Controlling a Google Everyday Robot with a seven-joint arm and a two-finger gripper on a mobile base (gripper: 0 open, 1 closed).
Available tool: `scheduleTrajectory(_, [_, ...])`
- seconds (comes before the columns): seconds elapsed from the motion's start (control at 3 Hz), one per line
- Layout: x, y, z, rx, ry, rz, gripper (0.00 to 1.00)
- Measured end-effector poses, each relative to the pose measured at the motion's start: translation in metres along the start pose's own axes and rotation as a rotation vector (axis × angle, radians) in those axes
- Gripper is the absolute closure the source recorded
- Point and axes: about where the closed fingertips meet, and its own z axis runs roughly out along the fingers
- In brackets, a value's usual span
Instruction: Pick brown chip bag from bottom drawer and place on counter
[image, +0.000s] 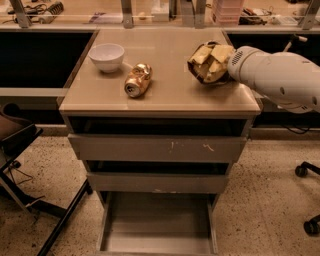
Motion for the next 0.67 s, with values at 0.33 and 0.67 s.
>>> scheduleTrajectory(0.33, [0.0,0.0,0.0,0.0,0.0,0.0,0.0])
scheduleTrajectory(0.67, [0.0,0.0,0.0,0.0,0.0,0.0,0.0])
